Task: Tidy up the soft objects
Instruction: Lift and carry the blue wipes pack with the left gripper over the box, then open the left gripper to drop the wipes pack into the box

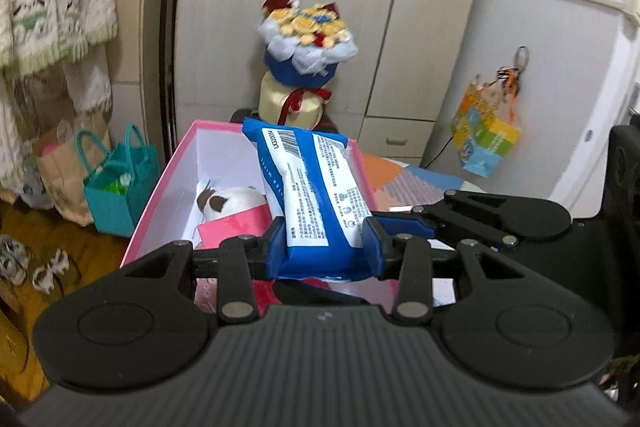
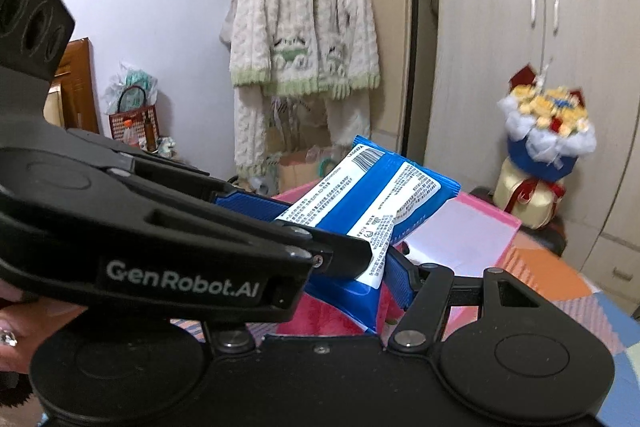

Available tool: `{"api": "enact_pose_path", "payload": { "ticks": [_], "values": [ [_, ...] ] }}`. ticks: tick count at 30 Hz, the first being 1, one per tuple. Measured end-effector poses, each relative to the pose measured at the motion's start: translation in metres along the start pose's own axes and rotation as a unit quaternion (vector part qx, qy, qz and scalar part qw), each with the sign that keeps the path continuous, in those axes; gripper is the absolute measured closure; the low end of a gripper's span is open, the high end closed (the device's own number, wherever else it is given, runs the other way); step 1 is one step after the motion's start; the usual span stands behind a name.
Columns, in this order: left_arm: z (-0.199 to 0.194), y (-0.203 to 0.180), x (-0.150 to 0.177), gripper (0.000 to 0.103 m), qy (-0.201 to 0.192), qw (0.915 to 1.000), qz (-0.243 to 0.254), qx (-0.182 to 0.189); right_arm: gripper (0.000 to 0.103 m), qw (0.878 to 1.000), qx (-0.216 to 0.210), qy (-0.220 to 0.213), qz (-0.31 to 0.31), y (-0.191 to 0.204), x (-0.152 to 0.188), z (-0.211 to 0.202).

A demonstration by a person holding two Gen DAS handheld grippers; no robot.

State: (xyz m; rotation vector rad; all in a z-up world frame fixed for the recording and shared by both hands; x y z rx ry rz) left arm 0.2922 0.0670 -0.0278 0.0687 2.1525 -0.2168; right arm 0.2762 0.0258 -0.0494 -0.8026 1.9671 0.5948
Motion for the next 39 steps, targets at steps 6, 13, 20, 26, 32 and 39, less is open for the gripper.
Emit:
{"api": "enact_pose_path", "payload": {
  "ticks": [6, 13, 20, 26, 32, 39],
  "values": [
    [0.042, 0.018, 0.001, 0.064, 0.034, 0.9990, -0.029, 0.003, 0.035, 0.999, -0.003, 0.033, 0.003, -0.020, 0.007, 0.033],
    [0.071, 0.027, 0.008, 0.064, 0.053, 0.9978, -0.039, -0.005, 0.035, 0.998, 0.008, 0.068, -0.005, -0.034, 0.013, 0.052],
    [0.069, 0.036, 0.006, 0.058, 0.029, 0.9979, -0.022, -0.055, 0.028, 0.998, 0.012, 0.059, 0.001, -0.040, 0.013, 0.045],
    [0.045, 0.042, 0.004, 0.048, 0.006, 0.9969, -0.014, -0.078, 0.026, 0.997, 0.022, 0.071, 0.003, -0.036, 0.021, 0.029],
    [0.012, 0.036, 0.001, 0.043, -0.013, 0.9970, 0.005, -0.076, 0.026, 0.997, 0.039, 0.072, 0.003, -0.029, 0.023, 0.000],
    [-0.033, 0.016, -0.002, 0.039, -0.041, 0.9961, 0.040, -0.067, 0.026, 0.997, 0.045, 0.064, 0.008, -0.021, 0.023, -0.036]
  ]
}}
Point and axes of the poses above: each gripper's, at about its wrist camera, not at the fingertips, and z roughly the way its jaws point, y to its left, x to its underside, the point moved 10 cm from there along z, roughly the way its jaws point, and after that the axes turned 8 degrees about -x, right-handed, at the moved point
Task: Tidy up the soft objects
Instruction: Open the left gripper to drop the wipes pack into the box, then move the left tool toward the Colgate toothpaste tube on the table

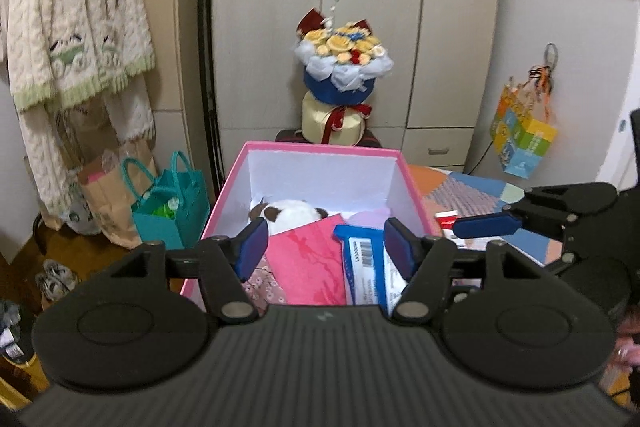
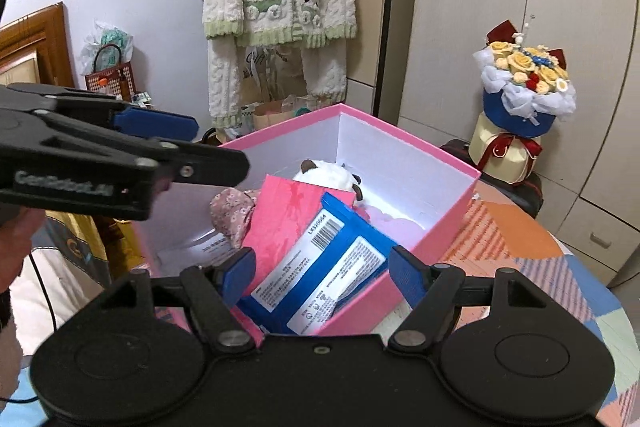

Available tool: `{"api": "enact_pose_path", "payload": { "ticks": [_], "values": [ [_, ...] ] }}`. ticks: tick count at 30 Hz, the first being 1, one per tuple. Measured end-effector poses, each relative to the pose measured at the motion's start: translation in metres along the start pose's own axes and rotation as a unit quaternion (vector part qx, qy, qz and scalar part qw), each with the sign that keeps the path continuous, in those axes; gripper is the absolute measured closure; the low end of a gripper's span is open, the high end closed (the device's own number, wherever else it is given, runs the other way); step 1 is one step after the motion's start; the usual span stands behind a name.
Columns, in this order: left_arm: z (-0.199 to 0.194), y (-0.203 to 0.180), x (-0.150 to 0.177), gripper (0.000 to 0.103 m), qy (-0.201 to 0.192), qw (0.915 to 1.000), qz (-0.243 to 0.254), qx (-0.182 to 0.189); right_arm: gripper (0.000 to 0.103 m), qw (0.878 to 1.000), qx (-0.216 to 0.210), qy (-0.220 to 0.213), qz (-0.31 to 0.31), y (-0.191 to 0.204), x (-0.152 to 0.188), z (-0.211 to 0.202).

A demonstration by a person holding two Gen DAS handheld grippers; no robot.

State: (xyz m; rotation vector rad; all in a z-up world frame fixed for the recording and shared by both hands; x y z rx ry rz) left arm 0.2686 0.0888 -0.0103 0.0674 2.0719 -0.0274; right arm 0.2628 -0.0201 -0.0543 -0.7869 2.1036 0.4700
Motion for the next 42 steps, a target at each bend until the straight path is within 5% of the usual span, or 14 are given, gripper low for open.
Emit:
{"api": "enact_pose_path", "payload": {
  "ticks": [11, 19, 32, 42],
  "values": [
    [-0.060, -0.034, -0.004, 0.035, -0.036, 0.9978, 0.034, 0.043, 0.025, 0.999, 0.006, -0.019, 0.025, -0.007, 0.018, -0.057],
    [-0.073, -0.064, 0.003, 0.032, -0.039, 0.9966, 0.039, 0.061, 0.025, 0.995, 0.033, -0.053, 0.077, -0.054, 0.051, -0.103],
    [-0.027, -0.154, 0.049, 0.031, 0.001, 0.9911, 0.077, 0.109, 0.025, 0.979, 0.116, -0.088, 0.144, -0.138, 0.097, -0.127],
    [0.032, -0.205, 0.084, 0.031, 0.019, 0.9897, 0.099, 0.101, 0.025, 0.985, 0.077, -0.070, 0.140, -0.170, 0.107, -0.085]
  ]
}}
Point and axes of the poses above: each gripper's, at about its wrist camera, not at the fingertips, and z roughly the way its jaws point, y to its left, x to its underside, the point moved 10 cm from there along z, roughly the way its jaws point, and after that the axes turned 8 degrees about -x, right-handed, at the moved point
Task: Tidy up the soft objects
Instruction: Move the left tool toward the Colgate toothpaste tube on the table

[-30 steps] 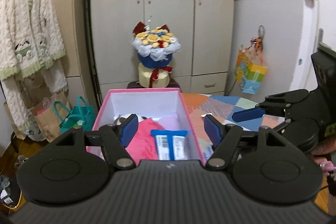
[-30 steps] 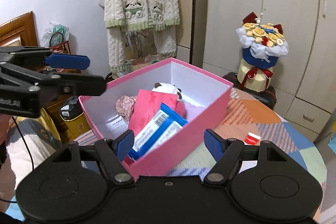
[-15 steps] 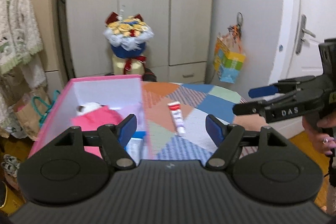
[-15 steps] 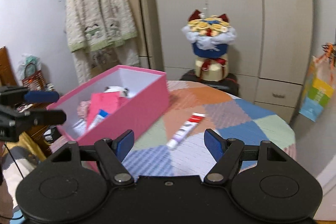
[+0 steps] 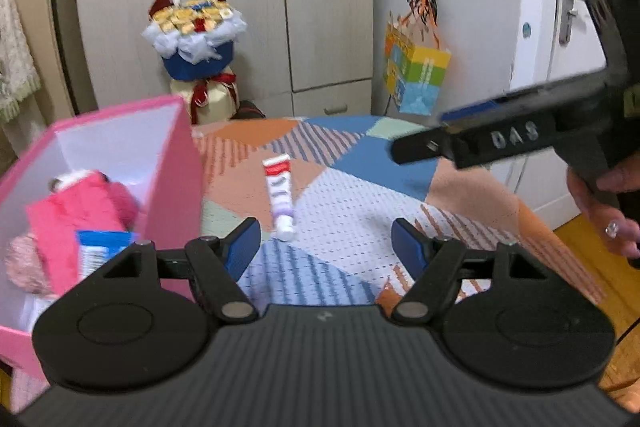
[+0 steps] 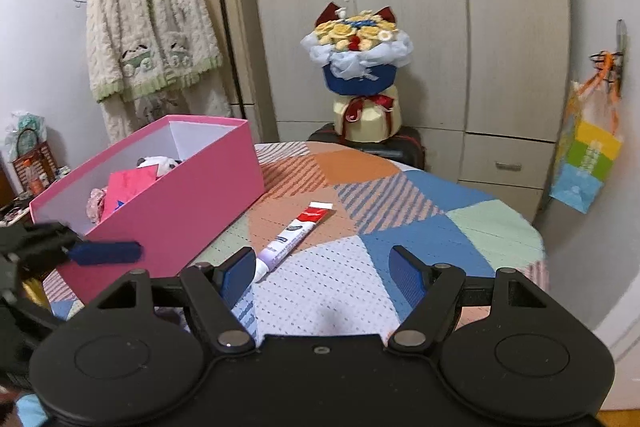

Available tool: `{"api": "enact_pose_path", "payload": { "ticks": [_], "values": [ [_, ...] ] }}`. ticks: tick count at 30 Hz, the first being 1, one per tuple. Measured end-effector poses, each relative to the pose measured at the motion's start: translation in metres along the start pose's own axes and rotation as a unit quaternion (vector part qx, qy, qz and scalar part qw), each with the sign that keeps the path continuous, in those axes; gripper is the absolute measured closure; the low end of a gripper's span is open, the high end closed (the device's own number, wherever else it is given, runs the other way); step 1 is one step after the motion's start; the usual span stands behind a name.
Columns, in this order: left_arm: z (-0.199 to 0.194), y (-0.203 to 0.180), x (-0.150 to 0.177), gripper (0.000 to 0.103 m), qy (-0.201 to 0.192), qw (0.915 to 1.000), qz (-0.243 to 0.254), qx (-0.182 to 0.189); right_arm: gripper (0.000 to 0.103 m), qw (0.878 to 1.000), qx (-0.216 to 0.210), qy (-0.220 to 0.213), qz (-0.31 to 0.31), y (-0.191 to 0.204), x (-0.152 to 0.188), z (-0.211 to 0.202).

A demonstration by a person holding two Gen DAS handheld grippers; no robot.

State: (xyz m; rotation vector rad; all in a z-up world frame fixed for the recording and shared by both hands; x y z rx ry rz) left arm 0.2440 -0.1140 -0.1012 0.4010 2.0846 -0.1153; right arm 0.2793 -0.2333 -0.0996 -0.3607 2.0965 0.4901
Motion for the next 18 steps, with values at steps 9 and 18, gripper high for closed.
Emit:
{"api": "enact_pose_path", "payload": {
  "ticks": [9, 18],
  "values": [
    [0.063, -0.012, 0.008, 0.032, 0.020, 0.9989, 0.023, -0.035, 0.025, 0.997, -0.055, 0.045, 0.038, -0.010, -0.004, 0.051],
    [0.125, 0.009, -0.005, 0.032, 0.067, 0.9938, -0.029, -0.084, 0.025, 0.987, -0.088, 0.105, 0.087, -0.025, -0.003, 0.103]
  ]
}}
Point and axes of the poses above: each gripper's, at about its wrist camera, not at the fingertips, and z roughly the way its jaws point, y to its left, x to its underside, the point moved 10 cm from there along z, roughly the way its jaws point, and after that the axes turned 8 degrees about -x, right-handed, at the moved point
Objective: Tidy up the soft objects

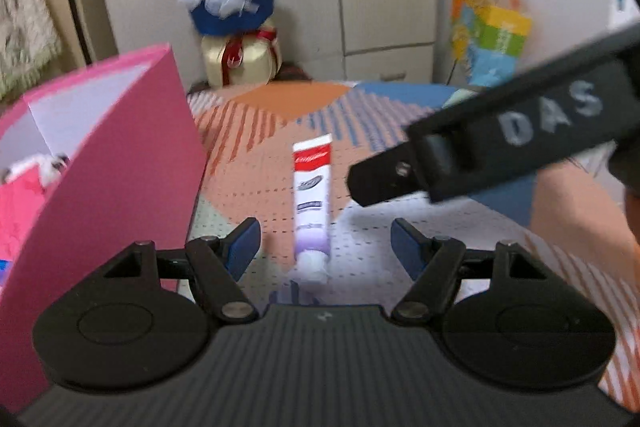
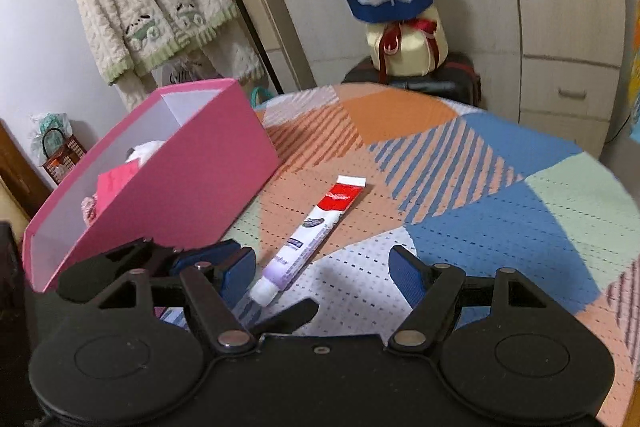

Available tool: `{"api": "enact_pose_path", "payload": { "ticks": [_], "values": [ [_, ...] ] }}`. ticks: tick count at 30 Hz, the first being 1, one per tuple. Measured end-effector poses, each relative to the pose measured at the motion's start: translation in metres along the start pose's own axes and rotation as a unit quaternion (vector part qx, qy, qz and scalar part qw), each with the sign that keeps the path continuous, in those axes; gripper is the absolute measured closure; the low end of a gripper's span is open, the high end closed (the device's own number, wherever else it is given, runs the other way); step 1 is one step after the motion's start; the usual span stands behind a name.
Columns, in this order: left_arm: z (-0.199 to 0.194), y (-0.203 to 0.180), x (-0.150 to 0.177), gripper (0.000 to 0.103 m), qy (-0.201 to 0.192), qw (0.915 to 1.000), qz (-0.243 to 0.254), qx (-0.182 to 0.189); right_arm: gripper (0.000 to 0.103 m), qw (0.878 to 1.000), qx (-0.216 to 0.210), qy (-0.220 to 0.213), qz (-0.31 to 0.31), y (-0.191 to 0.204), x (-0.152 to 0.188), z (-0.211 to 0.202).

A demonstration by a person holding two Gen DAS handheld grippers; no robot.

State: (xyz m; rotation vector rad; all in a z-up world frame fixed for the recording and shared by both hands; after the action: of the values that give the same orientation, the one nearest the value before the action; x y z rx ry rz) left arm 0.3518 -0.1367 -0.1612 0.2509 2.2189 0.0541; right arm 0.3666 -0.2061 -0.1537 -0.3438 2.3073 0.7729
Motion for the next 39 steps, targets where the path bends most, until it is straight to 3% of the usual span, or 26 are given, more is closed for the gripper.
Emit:
{"api": "enact_pose_path", "payload": {
  "ticks": [5, 11, 13, 15, 16, 26, 28, 29, 30, 31, 39],
  "values": [
    [0.022, 0.002, 0.001, 0.033, 0.012, 0.9998, -0.011, -0.015, 0.025, 0.998, -0.021, 0.011, 0.054, -0.021, -0.005, 0.017],
    [0.028, -0.006, -0.002, 0.033, 0.003, 0.9995, -0.028, 0.016, 0.025, 0.997, -0.039, 0.035, 0.063, -0.024, 0.000, 0.030],
    [0.028, -0.008, -0.002, 0.043, -0.003, 0.9994, -0.029, 0.018, 0.025, 0.997, -0.043, 0.037, 0.059, -0.024, 0.001, 0.030],
    [0.027, -0.010, -0.003, 0.069, -0.011, 0.9994, -0.026, 0.018, 0.025, 0.996, -0.054, 0.039, 0.061, -0.023, 0.002, 0.031],
    [0.026, -0.011, -0.004, 0.076, -0.012, 0.9994, -0.025, 0.019, 0.025, 0.996, -0.055, 0.040, 0.061, -0.023, 0.002, 0.032],
    [0.022, 0.000, -0.002, 0.081, -0.001, 0.9948, -0.084, 0.058, 0.029, 0.995, -0.060, 0.025, 0.074, -0.025, 0.001, 0.035],
    [0.020, 0.000, -0.001, 0.081, 0.001, 0.9927, -0.096, 0.073, 0.033, 0.995, -0.057, 0.022, 0.075, -0.025, 0.001, 0.036],
    [0.019, -0.001, 0.000, 0.081, 0.001, 0.9919, -0.099, 0.080, 0.041, 0.995, -0.054, 0.020, 0.077, -0.025, 0.001, 0.036],
    [0.017, -0.002, 0.001, 0.081, 0.001, 0.9913, -0.101, 0.084, 0.050, 0.995, -0.049, 0.018, 0.079, -0.025, 0.001, 0.036],
    [0.016, -0.002, 0.001, 0.081, 0.000, 0.9910, -0.102, 0.086, 0.070, 0.995, -0.049, 0.020, 0.082, -0.025, 0.003, 0.037],
    [0.010, 0.005, 0.009, 0.081, -0.002, 0.9867, -0.122, 0.108, 0.071, 0.988, -0.076, -0.001, 0.138, -0.020, 0.019, 0.034]
  ]
}}
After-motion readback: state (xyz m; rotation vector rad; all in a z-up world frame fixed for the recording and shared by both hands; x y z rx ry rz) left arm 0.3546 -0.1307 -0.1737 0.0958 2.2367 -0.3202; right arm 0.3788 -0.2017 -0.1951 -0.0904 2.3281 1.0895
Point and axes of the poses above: each gripper's, at about its wrist camera, not at the fingertips, and z roughly the way its jaws point, y to its left, x to its underside, the point moved 10 cm from there along z, roughly the way its jaws point, and after that the axes turned 8 degrees about -x, right-handed, at the moved point
